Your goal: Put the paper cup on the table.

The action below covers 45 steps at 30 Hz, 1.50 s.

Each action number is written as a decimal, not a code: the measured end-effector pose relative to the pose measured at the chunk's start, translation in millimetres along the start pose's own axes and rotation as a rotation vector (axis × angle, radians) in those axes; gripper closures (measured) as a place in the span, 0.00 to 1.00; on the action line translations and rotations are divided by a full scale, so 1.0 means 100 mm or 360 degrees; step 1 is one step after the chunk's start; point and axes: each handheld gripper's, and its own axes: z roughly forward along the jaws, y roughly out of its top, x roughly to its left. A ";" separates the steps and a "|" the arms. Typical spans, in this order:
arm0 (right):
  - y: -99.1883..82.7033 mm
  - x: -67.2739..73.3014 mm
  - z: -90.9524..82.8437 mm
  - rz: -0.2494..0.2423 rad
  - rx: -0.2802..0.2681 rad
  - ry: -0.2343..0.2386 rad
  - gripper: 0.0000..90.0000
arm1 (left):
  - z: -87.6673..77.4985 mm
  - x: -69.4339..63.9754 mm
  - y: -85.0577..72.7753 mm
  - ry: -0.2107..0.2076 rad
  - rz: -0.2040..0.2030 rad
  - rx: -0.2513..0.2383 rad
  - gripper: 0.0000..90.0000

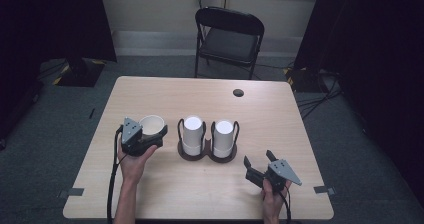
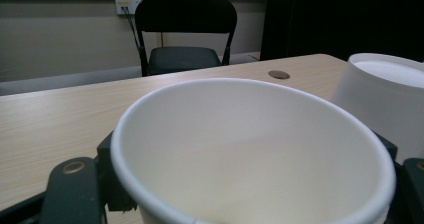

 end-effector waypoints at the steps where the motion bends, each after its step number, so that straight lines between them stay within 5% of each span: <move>1: 0.00 0.00 0.00 0.0005 -0.0006 -0.0004 0.15 | 0.01 0.01 0.01 0.0004 0.0006 -0.0008 0.25; 10: -0.01 0.01 -0.02 0.0000 -0.0042 -0.0026 0.15 | 0.17 0.19 0.02 0.0056 0.0020 0.0019 0.25; 27: -0.01 0.00 -0.03 0.0013 -0.0051 -0.0023 0.15 | 0.46 0.36 -0.17 0.0061 -0.0051 0.0085 0.25; 31: -0.01 0.00 -0.03 0.0014 -0.0045 -0.0018 0.15 | 0.55 0.43 -0.26 0.0051 -0.0109 0.0116 0.24; 38: -0.01 0.00 -0.02 0.0014 -0.0043 -0.0015 0.15 | 0.60 0.46 -0.33 0.0027 -0.0114 0.0168 0.24; 45: -0.01 -0.01 -0.02 0.0027 -0.0039 -0.0013 0.15 | 0.61 0.43 -0.36 0.0045 -0.0054 0.0220 0.23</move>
